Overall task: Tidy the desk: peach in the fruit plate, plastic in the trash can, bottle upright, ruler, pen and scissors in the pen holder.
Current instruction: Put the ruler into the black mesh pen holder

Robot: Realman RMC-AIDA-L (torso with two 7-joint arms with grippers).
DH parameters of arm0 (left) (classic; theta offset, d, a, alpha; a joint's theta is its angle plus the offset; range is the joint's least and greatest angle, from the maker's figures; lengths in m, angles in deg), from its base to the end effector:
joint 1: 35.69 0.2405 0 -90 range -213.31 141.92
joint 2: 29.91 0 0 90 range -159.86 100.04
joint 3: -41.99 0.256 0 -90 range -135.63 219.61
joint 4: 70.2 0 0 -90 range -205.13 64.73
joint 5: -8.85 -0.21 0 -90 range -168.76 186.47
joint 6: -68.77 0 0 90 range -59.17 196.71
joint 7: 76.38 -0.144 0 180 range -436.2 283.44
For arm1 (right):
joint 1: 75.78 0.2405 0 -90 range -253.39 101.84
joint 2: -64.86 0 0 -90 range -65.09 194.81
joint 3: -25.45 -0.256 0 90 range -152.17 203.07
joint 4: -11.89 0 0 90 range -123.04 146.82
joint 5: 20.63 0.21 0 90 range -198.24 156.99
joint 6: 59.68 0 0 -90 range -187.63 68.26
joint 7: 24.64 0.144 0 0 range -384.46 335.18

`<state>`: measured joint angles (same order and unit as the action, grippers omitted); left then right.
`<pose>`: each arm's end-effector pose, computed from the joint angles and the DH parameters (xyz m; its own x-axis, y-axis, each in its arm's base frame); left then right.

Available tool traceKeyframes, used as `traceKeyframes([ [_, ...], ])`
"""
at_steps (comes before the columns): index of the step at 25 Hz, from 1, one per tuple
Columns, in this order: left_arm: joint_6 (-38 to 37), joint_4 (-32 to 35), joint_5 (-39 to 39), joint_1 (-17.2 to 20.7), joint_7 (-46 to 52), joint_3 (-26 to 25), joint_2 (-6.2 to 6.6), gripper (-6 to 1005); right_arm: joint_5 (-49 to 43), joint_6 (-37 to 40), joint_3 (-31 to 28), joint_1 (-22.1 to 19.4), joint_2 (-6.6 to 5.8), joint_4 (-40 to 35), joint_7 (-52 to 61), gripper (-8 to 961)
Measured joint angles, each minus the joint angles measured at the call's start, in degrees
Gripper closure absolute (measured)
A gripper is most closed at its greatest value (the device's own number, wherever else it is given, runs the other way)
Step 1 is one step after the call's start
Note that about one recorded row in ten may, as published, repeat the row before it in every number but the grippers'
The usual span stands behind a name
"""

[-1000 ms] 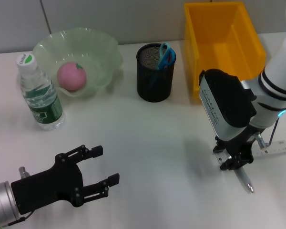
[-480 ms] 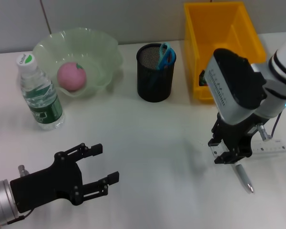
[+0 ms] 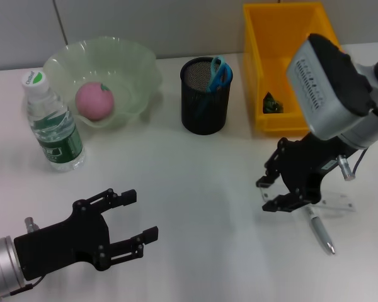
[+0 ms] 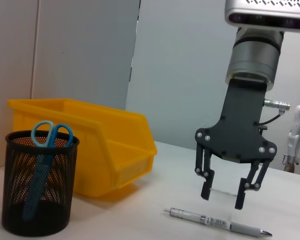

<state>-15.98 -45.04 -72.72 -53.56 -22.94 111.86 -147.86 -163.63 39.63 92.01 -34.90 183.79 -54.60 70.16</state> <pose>-0.2878 0.2565 -0.0530 0.7686 0.1969 0.6087 0.3696 -0.9133 -0.1712 0.1793 0.3530 0.0055 0.9560 0.0276 0.2921 0.0275 -0.9996 0.0044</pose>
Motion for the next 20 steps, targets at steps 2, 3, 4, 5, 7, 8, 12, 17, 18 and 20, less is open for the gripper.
traceKeyframes([
  [2,-0.11,0.00,0.00,-0.08,0.01,0.00,0.00,191,0.96,0.05,-0.56,-0.35,0.00,0.02,-0.19,567],
  [3,-0.21,-0.01,0.00,-0.11,0.03,0.00,0.00,191,1.69,0.09,-1.04,-0.61,-0.01,-0.03,-0.35,567],
  [4,-0.32,-0.01,0.00,-0.16,0.05,0.00,0.00,191,2.43,0.08,-1.60,-0.90,-0.04,-0.18,-0.52,567],
  [5,-0.51,-0.01,0.03,-0.21,0.08,0.00,0.00,191,3.68,0.17,-3.07,-1.45,-0.06,-0.49,-0.80,568],
  [7,-0.59,-0.02,0.06,-0.23,0.08,0.00,0.00,191,4.36,0.29,-3.83,-1.64,-0.11,-0.58,-0.85,568],
  [8,-0.63,-0.02,0.12,-0.25,0.09,0.00,0.00,191,5.26,0.52,-4.66,-1.88,-0.19,-0.67,-0.93,568],
  [12,-0.67,-0.02,0.19,-0.54,0.09,0.00,0.00,191,8.69,1.73,-8.04,-2.42,-0.50,-1.04,-1.48,568],
  [17,-0.76,-0.02,0.18,-0.90,0.09,0.00,0.00,191,11.24,2.30,-11.77,-2.67,-0.54,-1.12,-2.01,568],
  [18,-0.77,-0.02,0.18,-0.92,0.09,0.00,0.00,191,12.00,2.28,-12.33,-2.88,-0.48,-1.12,-2.17,568],
  [20,-0.82,-0.02,0.19,-0.95,0.11,0.00,0.00,191,15.52,1.95,-13.80,-3.86,-0.39,-1.16,-2.50,568],
])
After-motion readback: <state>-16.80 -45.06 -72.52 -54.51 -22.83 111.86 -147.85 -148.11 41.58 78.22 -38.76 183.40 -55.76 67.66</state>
